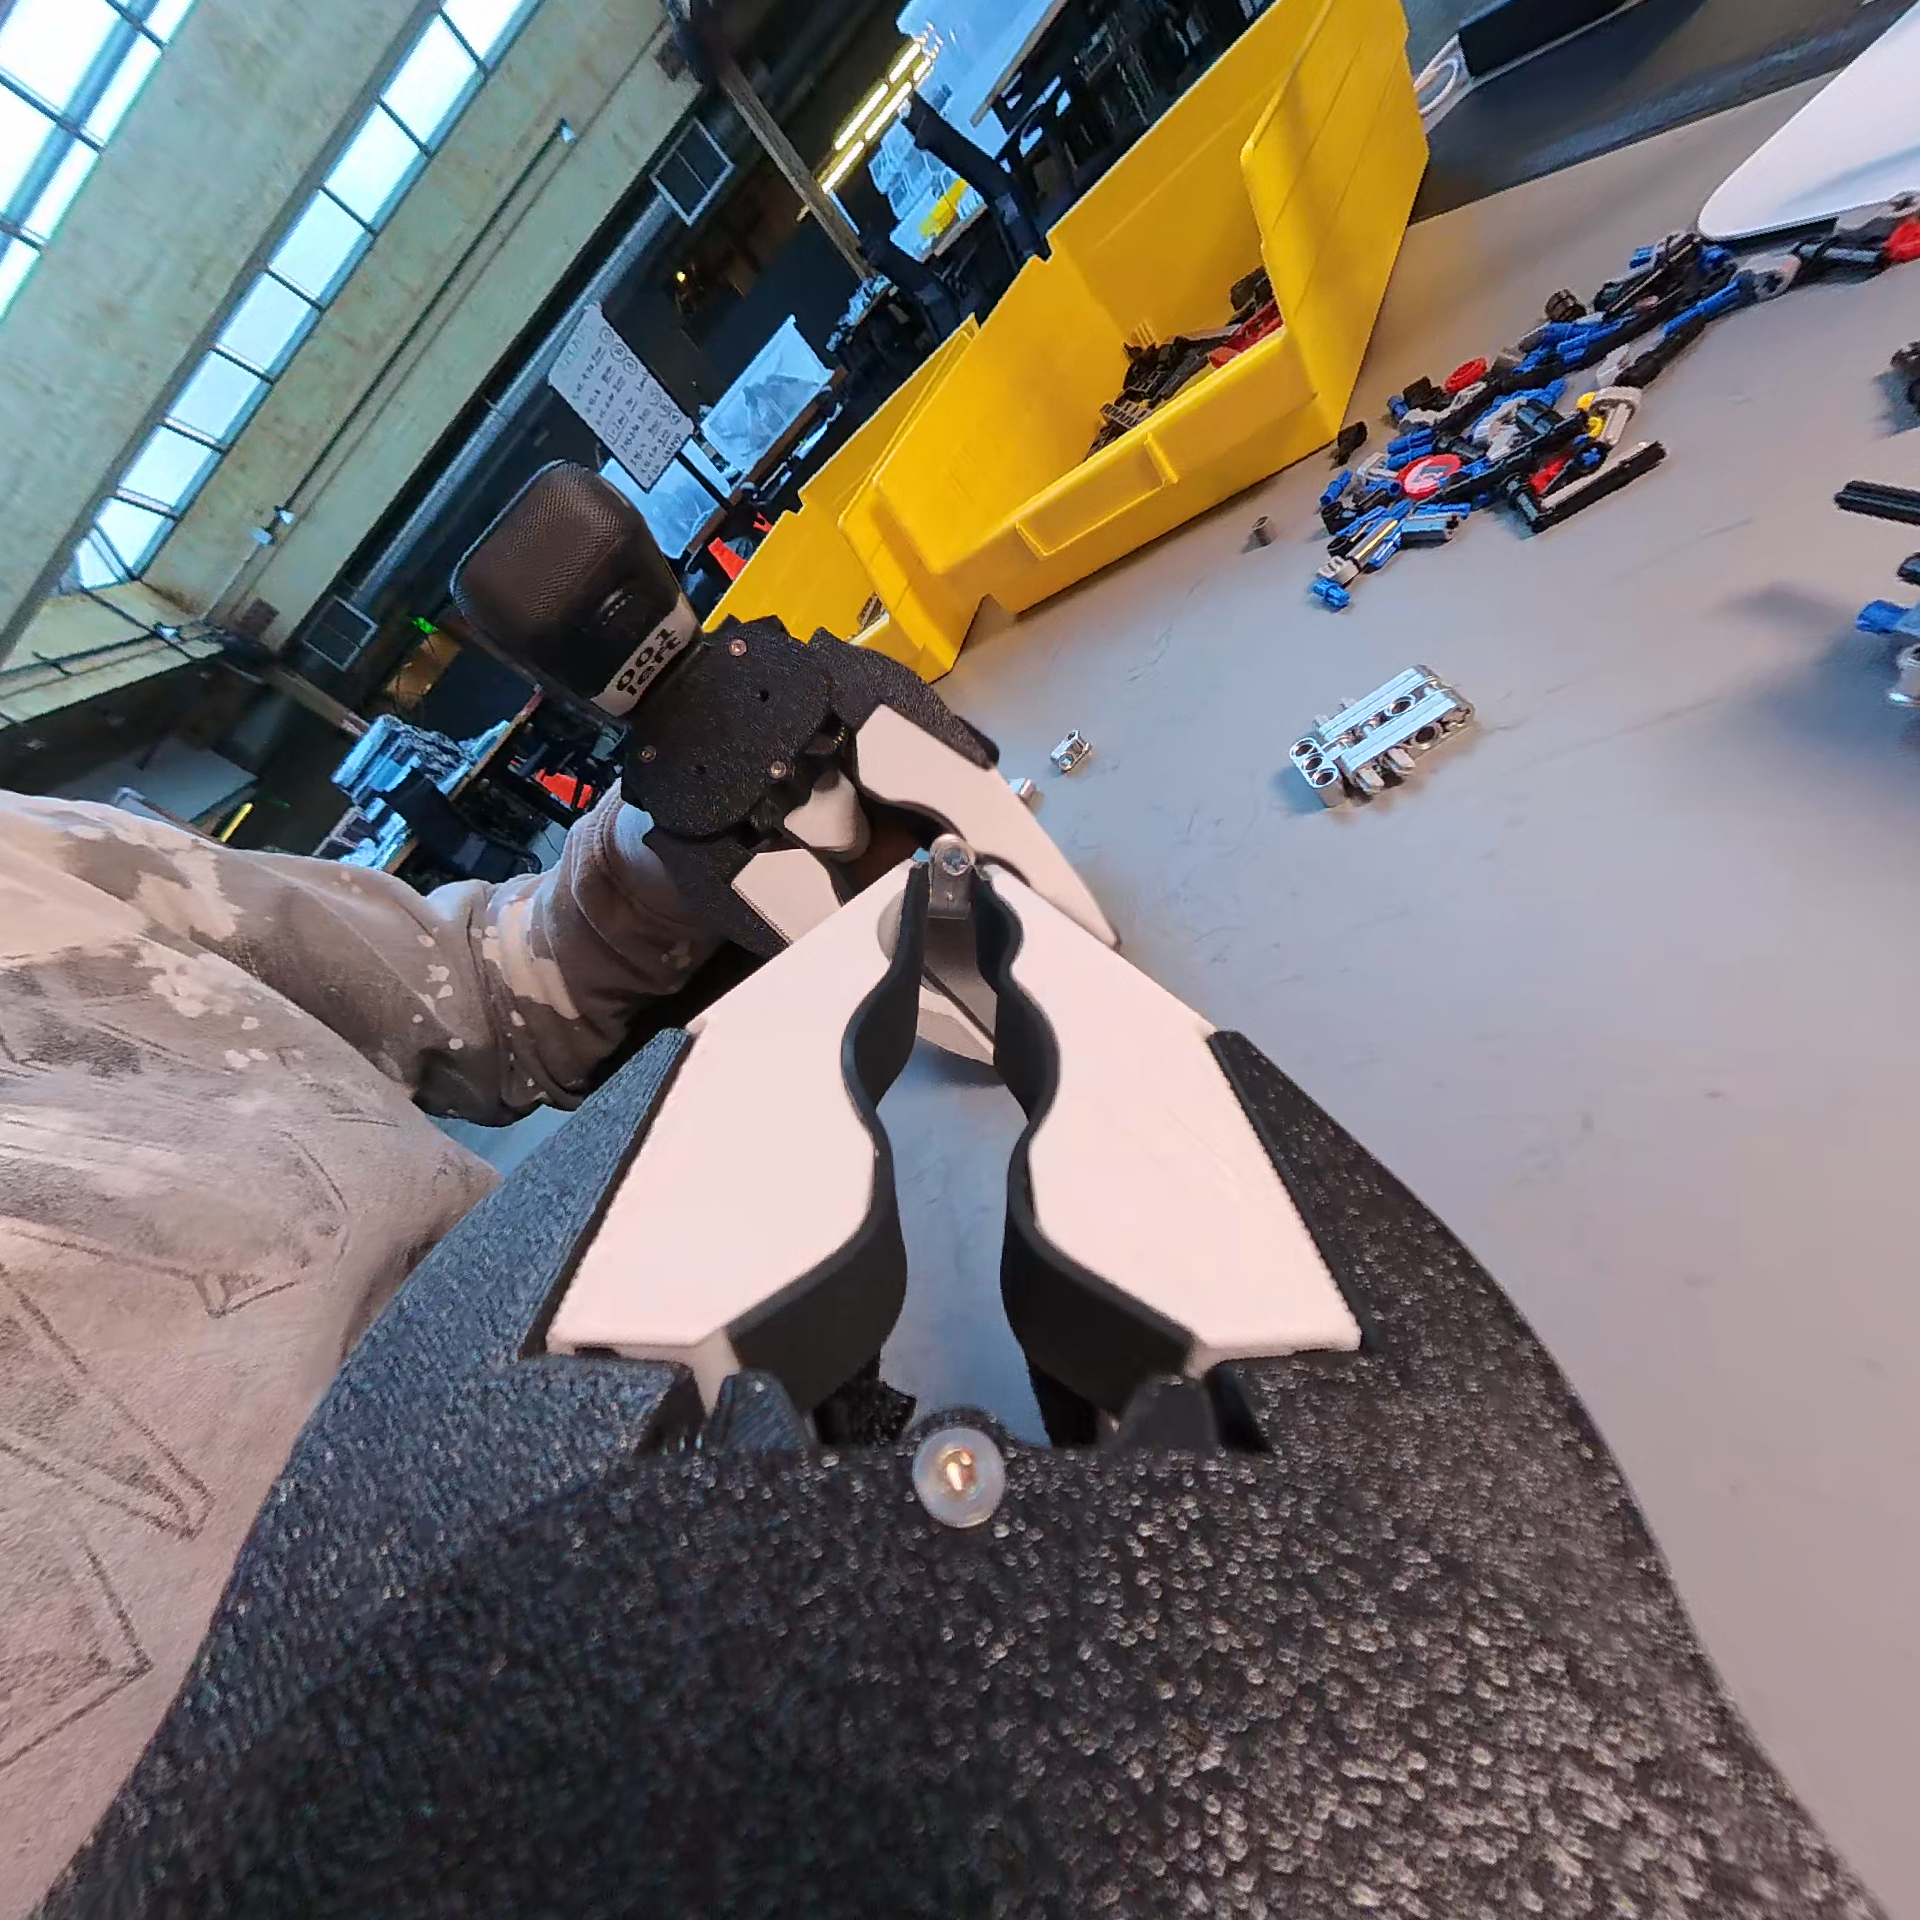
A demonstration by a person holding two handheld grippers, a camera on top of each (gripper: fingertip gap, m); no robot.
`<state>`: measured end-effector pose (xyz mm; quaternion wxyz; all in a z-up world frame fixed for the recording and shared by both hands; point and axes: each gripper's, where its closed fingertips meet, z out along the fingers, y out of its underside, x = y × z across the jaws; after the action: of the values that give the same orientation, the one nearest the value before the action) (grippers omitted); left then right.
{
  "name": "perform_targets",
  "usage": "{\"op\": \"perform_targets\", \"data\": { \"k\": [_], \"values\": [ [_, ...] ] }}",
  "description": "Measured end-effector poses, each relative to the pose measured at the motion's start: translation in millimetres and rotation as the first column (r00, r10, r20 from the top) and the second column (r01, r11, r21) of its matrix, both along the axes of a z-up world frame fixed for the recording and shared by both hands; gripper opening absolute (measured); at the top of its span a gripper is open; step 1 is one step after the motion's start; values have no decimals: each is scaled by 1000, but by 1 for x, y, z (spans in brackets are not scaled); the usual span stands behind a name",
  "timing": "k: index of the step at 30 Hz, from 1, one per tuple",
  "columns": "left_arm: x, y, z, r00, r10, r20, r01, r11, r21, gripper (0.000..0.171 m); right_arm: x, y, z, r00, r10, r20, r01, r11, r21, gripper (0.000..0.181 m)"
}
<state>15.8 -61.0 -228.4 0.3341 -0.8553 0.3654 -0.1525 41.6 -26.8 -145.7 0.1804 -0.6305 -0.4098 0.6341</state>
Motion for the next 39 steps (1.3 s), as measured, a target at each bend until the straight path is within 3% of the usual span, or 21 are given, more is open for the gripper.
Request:
{"op": "perform_targets", "data": {
  "k": [3,6,11,15,39],
  "values": [
    [2,1,0,1000,-11,-8,12,1000,17,39,2,2,-1,1000,-12,12,12,1000,7,7],
    [1,7,5,998,-20,-61,29,988,150,39,3,5,1,1000,-23,0,23,1000,-7,7],
    [3,22,49,999,31,-18,-21,906,423,39,4,10,5,999,-42,-25,41,998,-46,7],
    [6,24,75,998,55,-11,-40,838,545,39,2,5,4,999,-19,-35,16,997,-73,7],
    [6,12,67,994,41,-105,27,815,579,38,-2,-18,-12,994,95,46,-96,995,17,7]
  ]
}}
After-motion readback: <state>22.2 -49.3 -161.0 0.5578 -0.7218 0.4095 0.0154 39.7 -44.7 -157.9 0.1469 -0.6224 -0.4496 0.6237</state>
